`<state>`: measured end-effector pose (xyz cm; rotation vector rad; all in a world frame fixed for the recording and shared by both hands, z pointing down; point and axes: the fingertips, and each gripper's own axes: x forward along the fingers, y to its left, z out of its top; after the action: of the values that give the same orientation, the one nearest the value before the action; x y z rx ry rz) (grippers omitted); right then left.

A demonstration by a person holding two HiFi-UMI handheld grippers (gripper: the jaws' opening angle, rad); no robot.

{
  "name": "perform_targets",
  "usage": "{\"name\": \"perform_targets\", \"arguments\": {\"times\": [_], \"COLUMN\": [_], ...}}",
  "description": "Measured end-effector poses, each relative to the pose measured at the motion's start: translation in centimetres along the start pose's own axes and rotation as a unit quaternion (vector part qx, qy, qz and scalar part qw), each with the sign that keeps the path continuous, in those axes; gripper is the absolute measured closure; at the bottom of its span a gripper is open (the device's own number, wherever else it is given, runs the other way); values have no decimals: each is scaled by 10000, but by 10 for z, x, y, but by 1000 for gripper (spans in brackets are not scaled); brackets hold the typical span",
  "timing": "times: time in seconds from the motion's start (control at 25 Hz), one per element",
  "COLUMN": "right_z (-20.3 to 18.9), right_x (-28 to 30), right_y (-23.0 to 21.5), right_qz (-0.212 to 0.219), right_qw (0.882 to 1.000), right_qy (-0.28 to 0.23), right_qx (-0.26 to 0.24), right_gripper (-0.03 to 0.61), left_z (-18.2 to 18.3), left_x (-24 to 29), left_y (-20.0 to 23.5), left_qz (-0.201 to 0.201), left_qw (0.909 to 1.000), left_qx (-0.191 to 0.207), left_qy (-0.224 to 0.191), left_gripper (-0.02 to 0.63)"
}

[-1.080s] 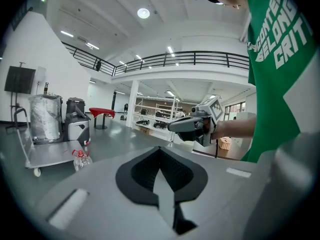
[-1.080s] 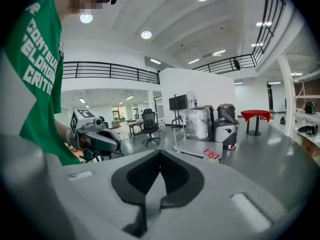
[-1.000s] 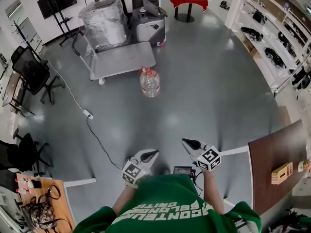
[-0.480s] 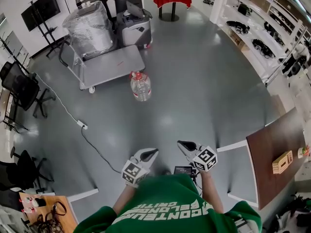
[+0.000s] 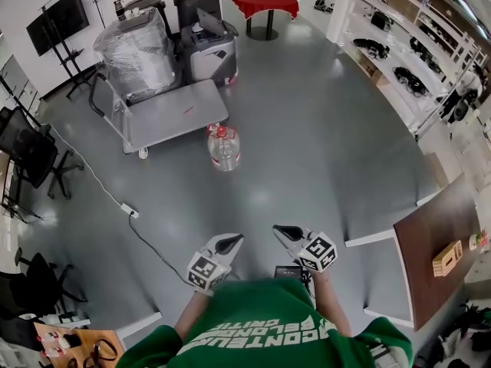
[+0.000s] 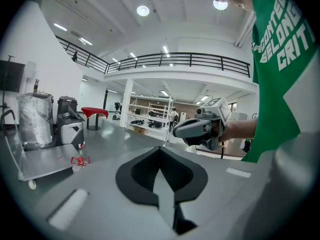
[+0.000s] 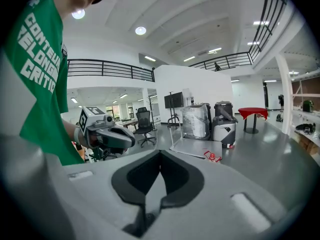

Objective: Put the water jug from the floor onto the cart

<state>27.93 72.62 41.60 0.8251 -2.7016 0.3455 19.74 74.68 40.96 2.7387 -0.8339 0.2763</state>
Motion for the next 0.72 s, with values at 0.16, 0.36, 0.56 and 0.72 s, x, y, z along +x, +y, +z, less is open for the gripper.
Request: {"name": "perform_targets", "arguments": {"times": [0.16,0.36,0.56,0.72], "right_z": [10,13,18,26], "right_x": [21,42,64,90], "right_y": [1,6,14,21], "right_qz": [0,-17,-46,-9], "right_qw": [10000,9997,9995,9995], "right_qy": [83,231,310,329], "right_qx": [-33,-13,21,16], "right_gripper": [589,588,588,589], "left_z": [0,-7,-13,-14], "left_x": [-12,-24,-37,-51], "left_y": [32,56,69,89], "left_qz": [80,71,-38,-71], "left_qw": [10000,9998,9996,9996], "left_qx": [-55,-204,-297,-287], "left_qy": [-17,3,7,28], "left_gripper": [601,601,601,601]}}
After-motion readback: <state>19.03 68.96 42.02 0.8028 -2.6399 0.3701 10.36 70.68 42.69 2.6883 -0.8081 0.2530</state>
